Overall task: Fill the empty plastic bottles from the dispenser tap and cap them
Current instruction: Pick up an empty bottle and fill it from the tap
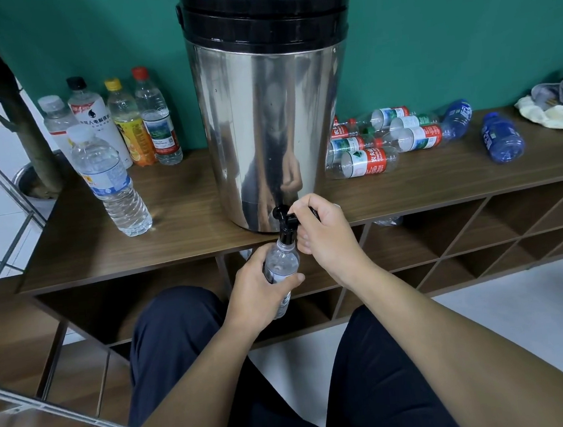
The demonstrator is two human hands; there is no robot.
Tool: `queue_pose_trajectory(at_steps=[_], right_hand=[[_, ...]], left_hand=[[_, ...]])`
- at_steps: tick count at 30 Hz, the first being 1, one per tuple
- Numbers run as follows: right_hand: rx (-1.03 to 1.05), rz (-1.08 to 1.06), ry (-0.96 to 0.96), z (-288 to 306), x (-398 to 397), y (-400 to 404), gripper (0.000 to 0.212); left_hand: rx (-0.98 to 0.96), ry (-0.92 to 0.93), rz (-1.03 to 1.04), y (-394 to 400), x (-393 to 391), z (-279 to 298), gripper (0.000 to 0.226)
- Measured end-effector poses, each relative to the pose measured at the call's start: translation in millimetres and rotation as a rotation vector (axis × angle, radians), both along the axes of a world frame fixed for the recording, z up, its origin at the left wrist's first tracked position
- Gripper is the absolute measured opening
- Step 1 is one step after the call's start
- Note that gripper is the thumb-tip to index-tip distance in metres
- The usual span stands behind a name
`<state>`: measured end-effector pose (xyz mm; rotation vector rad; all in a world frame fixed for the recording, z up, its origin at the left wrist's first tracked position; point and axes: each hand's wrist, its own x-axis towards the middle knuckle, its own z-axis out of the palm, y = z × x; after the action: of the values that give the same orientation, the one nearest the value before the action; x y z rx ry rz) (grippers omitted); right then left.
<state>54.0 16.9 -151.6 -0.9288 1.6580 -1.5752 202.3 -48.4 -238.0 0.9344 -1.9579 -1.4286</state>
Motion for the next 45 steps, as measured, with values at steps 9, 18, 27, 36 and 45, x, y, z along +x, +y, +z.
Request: queue_pose_trajectory(at_steps=[9,18,27,36,45], right_hand=[[-0.009,0.0,-0.004,0.9,1.7,0.2,0.025],[-0.014,-0.006,0.001,-0.5,1.1,-0.3,0.026],[-0.011,-0.011,0.0,-0.5,1.7,-0.2,0.026],[-0.015,-0.009,-0.004,-0.4,1.8,-0.5,0.026],[-0.001,-0.017,0.011,1.0,2.9,0.3,0.024]], left_hand=[[0.002,0.02,-0.001,-0.6,-0.3,-1.9,0.062],[-0.002,0.022,-0.001,-0.3,0.1,-1.3,0.063],[-0.002,0.02,0.006,-0.1,-0.2,-1.2,0.064],[-0.002,0.018,0.003,0.8,0.1,0.6,0.061],[0.023,0.028,-0.002,2.3,-2.2,-1.1,0.061]])
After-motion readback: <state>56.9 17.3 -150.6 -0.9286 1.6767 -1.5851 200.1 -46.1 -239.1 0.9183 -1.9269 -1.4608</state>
